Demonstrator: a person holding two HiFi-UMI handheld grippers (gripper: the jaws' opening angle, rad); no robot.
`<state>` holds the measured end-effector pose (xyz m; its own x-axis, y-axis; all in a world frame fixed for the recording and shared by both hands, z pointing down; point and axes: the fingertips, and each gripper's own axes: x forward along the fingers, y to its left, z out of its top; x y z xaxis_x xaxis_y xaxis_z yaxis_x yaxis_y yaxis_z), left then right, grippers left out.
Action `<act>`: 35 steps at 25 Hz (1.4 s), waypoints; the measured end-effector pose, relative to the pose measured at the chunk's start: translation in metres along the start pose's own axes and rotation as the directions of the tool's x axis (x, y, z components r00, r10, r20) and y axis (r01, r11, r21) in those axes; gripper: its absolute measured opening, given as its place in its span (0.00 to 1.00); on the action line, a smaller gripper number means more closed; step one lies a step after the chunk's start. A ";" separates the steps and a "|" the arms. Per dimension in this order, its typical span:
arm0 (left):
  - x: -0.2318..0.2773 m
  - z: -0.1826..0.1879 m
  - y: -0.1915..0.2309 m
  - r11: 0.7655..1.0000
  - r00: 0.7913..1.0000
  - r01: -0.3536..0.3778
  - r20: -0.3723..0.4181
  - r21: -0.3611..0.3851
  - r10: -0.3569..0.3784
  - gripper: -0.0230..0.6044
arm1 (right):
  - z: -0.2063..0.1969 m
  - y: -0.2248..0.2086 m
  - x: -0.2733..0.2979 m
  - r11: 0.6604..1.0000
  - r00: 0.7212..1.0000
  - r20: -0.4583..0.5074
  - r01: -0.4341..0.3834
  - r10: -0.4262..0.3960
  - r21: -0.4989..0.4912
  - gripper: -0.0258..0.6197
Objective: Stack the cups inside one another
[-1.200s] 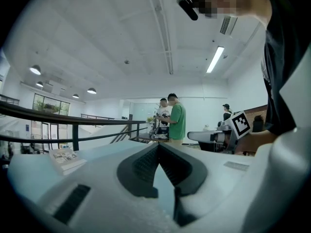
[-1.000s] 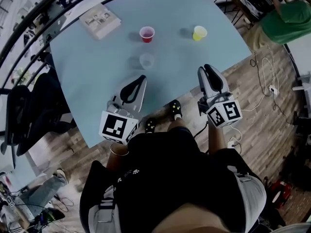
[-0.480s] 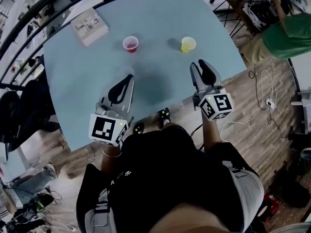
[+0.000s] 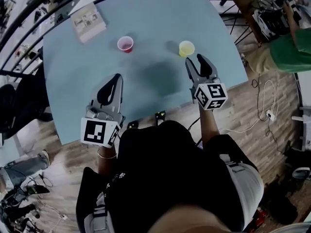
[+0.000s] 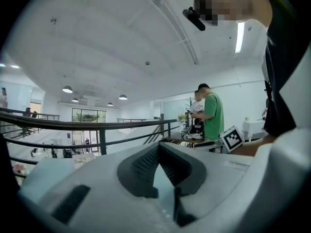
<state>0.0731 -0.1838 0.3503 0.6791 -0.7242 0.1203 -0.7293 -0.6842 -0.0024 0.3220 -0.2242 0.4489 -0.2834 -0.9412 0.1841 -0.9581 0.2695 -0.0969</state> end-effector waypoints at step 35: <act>-0.037 -0.021 0.014 0.941 0.939 -0.338 -0.077 -0.015 0.336 0.01 | -0.102 -0.064 0.103 0.988 0.946 -0.315 -0.114 0.076 -0.102 0.60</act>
<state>0.0365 -0.1647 0.3662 0.3856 -0.9032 0.1886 -0.9172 -0.3975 -0.0279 0.3501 -0.3178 0.5735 -0.3544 -0.8053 0.4752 -0.9188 0.3944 -0.0167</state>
